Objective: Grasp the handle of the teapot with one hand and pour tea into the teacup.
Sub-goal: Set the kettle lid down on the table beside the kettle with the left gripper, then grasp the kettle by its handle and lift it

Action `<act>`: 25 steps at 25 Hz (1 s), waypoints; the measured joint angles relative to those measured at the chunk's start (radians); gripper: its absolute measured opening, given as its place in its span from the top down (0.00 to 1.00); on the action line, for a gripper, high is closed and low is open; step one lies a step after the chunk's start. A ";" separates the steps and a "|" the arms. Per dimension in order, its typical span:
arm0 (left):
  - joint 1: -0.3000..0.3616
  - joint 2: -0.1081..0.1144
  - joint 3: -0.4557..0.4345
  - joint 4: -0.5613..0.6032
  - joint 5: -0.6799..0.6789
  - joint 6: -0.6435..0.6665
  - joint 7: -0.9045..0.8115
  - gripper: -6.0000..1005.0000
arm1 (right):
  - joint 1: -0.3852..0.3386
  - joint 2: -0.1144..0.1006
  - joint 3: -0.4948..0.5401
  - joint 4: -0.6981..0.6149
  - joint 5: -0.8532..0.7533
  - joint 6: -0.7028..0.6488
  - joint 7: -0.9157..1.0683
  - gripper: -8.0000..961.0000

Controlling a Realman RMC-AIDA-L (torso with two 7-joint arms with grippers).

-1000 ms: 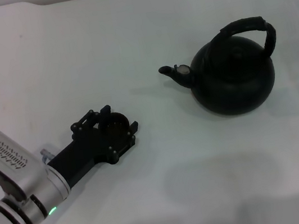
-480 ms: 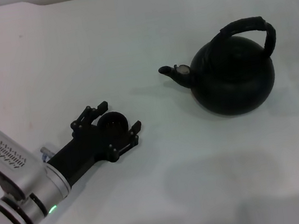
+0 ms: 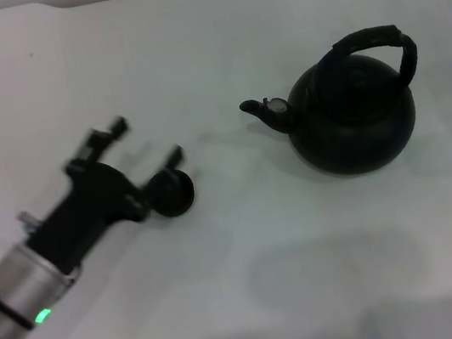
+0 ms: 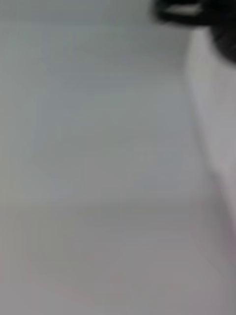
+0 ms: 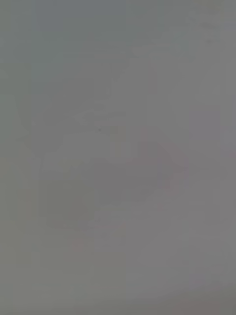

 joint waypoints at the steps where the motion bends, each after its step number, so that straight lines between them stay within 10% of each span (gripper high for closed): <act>1: 0.012 0.000 -0.022 0.008 -0.015 -0.045 -0.001 0.11 | -0.002 0.000 0.000 0.000 0.000 0.000 0.017 0.32; 15: 0.165 -0.010 -0.141 0.023 -0.504 -0.158 -0.034 0.12 | -0.086 -0.009 -0.056 -0.175 -0.146 0.043 0.334 0.32; 25: 0.177 -0.005 -0.142 0.107 -0.702 -0.058 -0.032 0.13 | -0.212 -0.011 -0.068 -0.692 -0.507 0.009 0.997 0.33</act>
